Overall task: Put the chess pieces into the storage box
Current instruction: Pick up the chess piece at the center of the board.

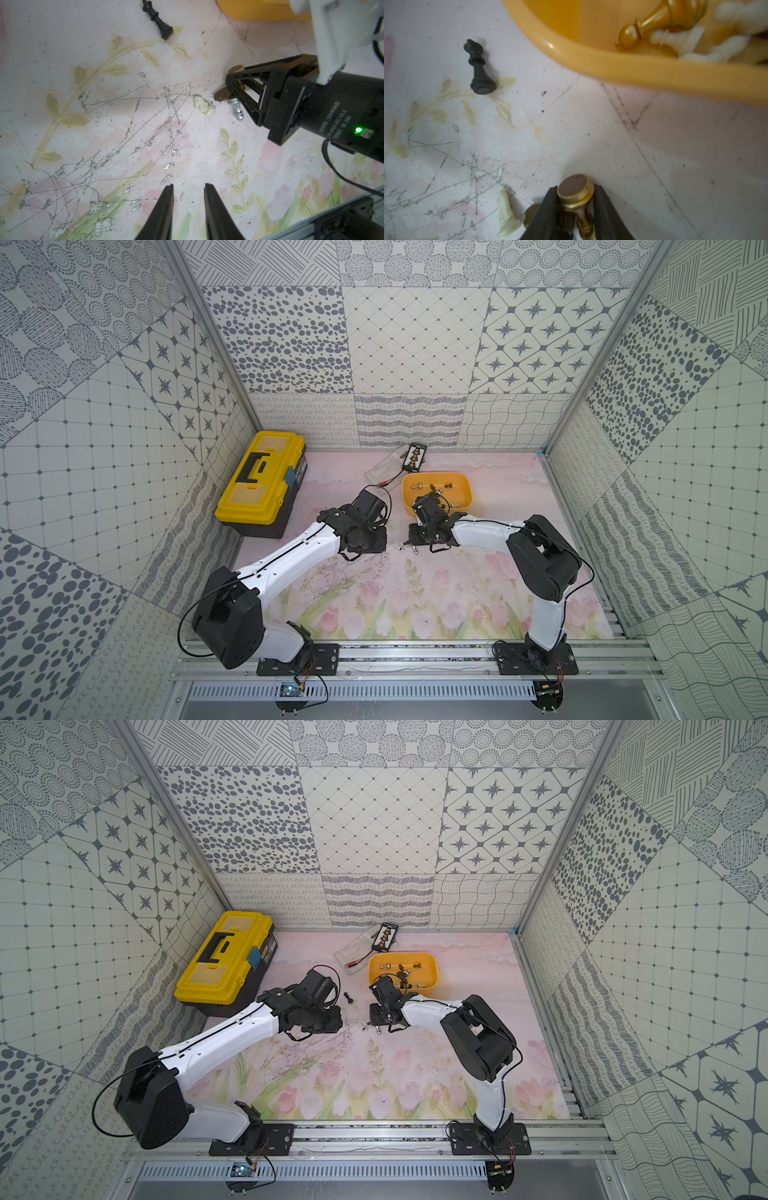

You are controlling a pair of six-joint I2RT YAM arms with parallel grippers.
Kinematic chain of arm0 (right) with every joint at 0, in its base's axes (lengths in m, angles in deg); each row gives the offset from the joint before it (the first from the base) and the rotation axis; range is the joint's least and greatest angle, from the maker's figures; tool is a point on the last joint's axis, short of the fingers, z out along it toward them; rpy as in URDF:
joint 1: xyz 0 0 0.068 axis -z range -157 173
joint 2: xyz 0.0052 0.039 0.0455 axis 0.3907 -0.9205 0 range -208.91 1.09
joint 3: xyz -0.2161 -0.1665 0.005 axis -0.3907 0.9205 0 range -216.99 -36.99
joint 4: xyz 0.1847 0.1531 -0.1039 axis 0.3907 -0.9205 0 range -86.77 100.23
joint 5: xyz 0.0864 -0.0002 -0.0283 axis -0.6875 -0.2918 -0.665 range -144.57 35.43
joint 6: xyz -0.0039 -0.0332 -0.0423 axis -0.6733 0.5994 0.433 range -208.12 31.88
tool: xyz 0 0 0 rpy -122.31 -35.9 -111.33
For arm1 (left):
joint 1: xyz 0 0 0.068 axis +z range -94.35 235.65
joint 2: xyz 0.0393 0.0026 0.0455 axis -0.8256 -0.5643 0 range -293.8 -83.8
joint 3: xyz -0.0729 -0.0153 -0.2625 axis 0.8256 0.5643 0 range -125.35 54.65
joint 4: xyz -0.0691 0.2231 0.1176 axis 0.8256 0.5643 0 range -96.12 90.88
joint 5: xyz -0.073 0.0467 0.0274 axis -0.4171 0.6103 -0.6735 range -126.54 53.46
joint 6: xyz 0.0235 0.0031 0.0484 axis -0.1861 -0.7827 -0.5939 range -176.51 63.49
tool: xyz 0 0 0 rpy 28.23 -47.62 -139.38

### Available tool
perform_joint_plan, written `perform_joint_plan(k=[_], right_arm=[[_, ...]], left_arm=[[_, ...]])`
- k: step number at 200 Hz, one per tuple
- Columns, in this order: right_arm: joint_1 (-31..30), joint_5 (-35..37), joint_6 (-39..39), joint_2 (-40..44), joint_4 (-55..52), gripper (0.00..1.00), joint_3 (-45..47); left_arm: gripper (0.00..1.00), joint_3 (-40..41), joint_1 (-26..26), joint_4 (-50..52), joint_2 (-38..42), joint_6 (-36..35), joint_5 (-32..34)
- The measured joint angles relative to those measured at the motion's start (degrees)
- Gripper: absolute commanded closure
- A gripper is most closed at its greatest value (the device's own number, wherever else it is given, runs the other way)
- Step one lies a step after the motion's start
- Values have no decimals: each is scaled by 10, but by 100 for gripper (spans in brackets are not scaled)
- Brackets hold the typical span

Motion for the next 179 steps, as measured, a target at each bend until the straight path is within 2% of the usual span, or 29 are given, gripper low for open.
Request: perform_joint_plan(k=[17, 45, 63, 132, 179], right_arm=[[0, 7, -3, 0, -1, 69, 0], [0, 12, -10, 0, 0, 86, 0], [0, 7, -15, 0, 11, 92, 5], [4, -31, -57, 57, 177, 88, 137], [3, -26, -56, 95, 223, 88, 174]], left_arm=[[69, 3, 0, -1, 0, 2, -3], [69, 7, 0, -2, -1, 2, -6], [69, 8, 0, -3, -6, 2, -7], [69, 9, 0, -16, -33, 4, -17], [69, 8, 0, -30, -47, 9, -24]])
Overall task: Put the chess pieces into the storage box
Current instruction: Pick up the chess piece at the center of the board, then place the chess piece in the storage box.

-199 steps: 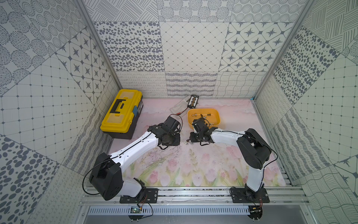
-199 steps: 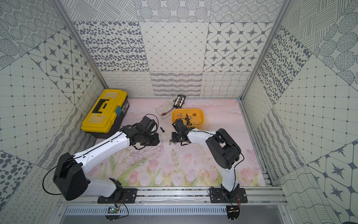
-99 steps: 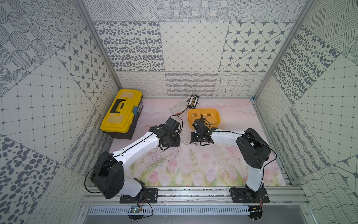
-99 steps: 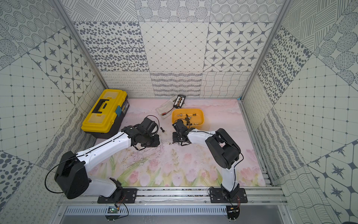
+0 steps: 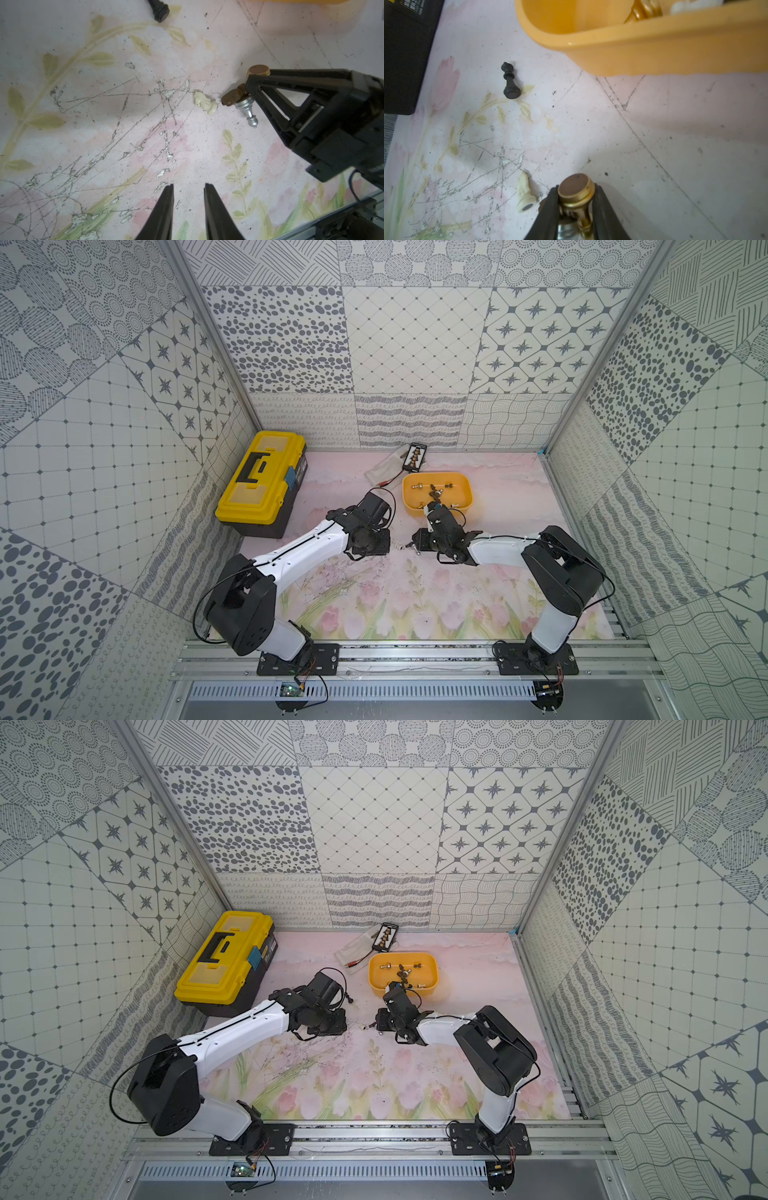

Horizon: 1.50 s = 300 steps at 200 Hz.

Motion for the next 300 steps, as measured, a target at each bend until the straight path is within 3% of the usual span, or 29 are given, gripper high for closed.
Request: perform_joint_plan(k=[52, 84, 118, 181, 207, 230, 253, 300], right_arm=[[-1, 31, 26, 69, 8, 86, 4], [5, 61, 56, 95, -52, 85, -32], [70, 56, 73, 92, -116, 85, -114], [205, 65, 140, -55, -214, 80, -270], [218, 70, 165, -115, -247, 76, -318], [222, 73, 180, -136, -263, 62, -342], [222, 73, 190, -137, -271, 57, -356], [214, 68, 193, -111, -294, 55, -359]], left_arm=[[69, -4, 0, -1, -17, 3, -4], [69, -13, 0, -2, -27, 3, -5], [69, -27, 0, -2, -44, 3, -6], [70, -69, 0, -3, -84, -5, -4], [71, -95, 0, -3, -109, -12, 0], [71, -116, 0, -3, -130, -19, 2], [71, -130, 0, -2, -147, -25, 2], [72, -150, 0, -2, -163, -37, 2]])
